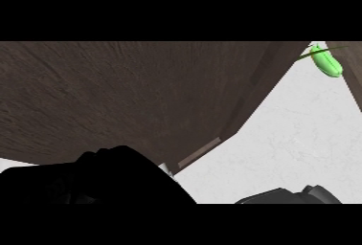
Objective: Pick up the wine, place it into the cabinet and close the cabinet
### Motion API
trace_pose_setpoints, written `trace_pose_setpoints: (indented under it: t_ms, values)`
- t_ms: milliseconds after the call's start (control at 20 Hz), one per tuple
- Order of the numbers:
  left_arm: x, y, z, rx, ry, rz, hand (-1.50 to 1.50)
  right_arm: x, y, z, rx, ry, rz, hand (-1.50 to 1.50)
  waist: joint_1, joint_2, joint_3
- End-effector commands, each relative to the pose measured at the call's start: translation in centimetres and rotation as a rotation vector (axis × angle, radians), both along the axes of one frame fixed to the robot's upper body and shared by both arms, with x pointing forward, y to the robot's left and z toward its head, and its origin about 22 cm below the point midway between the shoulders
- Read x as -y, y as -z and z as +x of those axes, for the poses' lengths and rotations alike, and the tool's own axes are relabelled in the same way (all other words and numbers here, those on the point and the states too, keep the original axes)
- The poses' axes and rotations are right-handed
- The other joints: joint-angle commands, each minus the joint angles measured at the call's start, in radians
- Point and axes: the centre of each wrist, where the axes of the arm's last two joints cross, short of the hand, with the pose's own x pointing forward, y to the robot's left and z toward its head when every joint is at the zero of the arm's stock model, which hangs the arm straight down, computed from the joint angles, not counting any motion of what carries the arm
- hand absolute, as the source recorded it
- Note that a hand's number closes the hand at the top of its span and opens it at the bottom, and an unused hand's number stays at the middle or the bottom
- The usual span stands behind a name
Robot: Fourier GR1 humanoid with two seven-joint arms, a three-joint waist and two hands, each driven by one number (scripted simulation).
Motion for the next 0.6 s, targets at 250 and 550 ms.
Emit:
trace_pose_setpoints:
  t_ms: [250,550]
  values:
    - [-4.2,-2.3,1.1,0.023,0.033,-0.009,1.5,-5.2,-1.8,7.8,0.003,0.189,0.029,1.5,0.016,0.01,0.001]
    - [-5.7,-2.5,1.2,0.025,0.006,0.009,1.5,-5.4,2.1,14.2,-0.032,0.28,-0.013,1.5,0.011,0.014,0.002]
